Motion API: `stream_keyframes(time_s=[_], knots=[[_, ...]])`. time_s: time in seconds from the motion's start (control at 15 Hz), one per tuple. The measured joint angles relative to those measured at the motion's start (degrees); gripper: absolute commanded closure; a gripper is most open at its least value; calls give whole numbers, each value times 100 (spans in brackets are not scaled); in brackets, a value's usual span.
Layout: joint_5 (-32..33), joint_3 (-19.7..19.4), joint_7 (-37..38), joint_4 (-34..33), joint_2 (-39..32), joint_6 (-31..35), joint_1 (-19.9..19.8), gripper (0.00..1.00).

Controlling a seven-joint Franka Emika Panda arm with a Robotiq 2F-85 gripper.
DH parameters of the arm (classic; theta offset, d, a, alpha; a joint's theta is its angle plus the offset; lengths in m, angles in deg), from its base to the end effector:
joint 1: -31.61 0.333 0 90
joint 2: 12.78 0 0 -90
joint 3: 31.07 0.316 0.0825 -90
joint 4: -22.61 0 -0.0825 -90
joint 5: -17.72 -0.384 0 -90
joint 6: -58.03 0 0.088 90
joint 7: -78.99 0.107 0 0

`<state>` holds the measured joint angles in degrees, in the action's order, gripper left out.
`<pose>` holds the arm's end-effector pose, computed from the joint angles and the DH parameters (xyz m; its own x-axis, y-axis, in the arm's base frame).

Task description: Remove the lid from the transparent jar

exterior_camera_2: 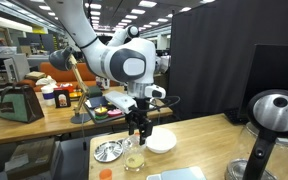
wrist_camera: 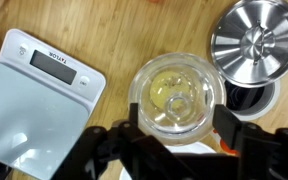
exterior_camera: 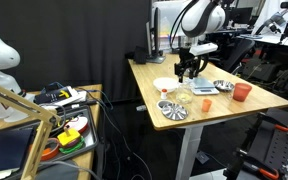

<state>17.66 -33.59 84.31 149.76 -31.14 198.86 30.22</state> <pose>0.5410 -0.0373 0.2235 0.9839 -0.1599 -0.0797 -0.1587 -0.9871 0.0207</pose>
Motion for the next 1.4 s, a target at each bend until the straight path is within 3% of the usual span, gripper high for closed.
stream_keyframes(time_s=[0.07, 0.67, 0.8, 1.4], knots=[[0, 0, 0, 3, -6, -3, 0, 61], [50, 21, -17, 29, 24, -10, 10, 80], [88, 21, -17, 29, 25, -13, 17, 90], [329, -62, -3, 9, 376, -26, 24, 92]])
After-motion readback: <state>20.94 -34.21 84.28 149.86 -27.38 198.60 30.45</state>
